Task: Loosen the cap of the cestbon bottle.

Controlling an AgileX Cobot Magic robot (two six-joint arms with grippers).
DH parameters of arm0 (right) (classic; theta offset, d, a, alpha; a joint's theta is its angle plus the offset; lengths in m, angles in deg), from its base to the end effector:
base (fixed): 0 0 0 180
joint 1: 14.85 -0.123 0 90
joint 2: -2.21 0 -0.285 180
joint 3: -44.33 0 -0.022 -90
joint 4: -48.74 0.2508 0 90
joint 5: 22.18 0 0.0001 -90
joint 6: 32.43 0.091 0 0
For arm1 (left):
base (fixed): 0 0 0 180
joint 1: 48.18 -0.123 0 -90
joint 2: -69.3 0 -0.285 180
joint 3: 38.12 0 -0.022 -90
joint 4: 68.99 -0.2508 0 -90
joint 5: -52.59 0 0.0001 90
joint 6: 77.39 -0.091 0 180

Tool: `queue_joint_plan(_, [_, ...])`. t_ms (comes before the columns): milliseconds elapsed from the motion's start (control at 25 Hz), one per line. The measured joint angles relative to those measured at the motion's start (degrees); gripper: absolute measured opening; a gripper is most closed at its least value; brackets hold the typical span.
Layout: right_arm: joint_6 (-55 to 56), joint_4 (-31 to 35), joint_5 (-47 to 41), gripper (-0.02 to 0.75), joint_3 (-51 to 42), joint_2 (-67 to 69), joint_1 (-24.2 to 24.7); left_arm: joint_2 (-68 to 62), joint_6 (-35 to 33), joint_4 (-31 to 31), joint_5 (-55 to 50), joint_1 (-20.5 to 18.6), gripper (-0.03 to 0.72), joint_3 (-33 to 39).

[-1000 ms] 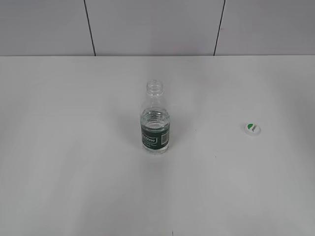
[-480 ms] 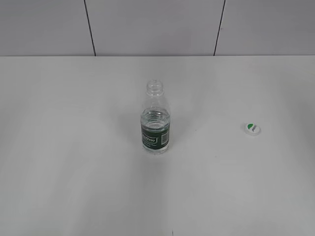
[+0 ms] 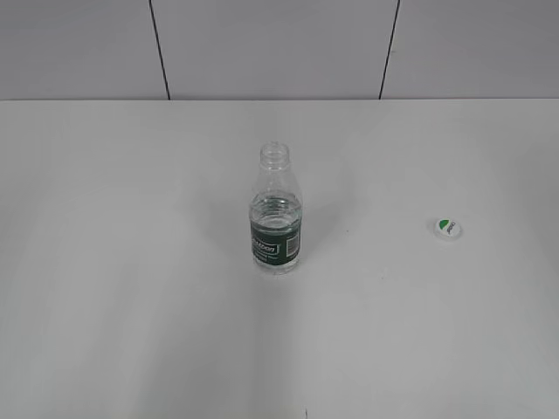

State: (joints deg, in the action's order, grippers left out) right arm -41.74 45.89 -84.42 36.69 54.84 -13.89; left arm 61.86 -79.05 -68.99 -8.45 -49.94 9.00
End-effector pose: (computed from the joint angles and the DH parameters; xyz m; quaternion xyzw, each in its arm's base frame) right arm 0.1104 -0.0059 0.4441 -0.0634 0.8742 -0.0678 0.4766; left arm -0.0090 -0.0003 0.2838 -0.0007 0.8462 0.0159 0.5326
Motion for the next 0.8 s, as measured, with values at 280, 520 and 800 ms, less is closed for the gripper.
queue_joint_plan(280, [-1.48,-0.44,-0.77,0.591,-3.75,-15.05,0.00,0.00,0.00,0.00,0.00,0.00,0.439,0.00])
queue_joint_plan(520, [-1.99,-0.38,-6.46,0.591,-10.07,-26.34,0.00,0.00,0.00,0.00,0.00,0.00,0.439,0.00])
queue_joint_plan(800, [-2.58,2.85,-7.56,0.588,-19.43,-37.62,0.00,0.00,0.00,0.00,0.00,0.00,0.439,0.00])
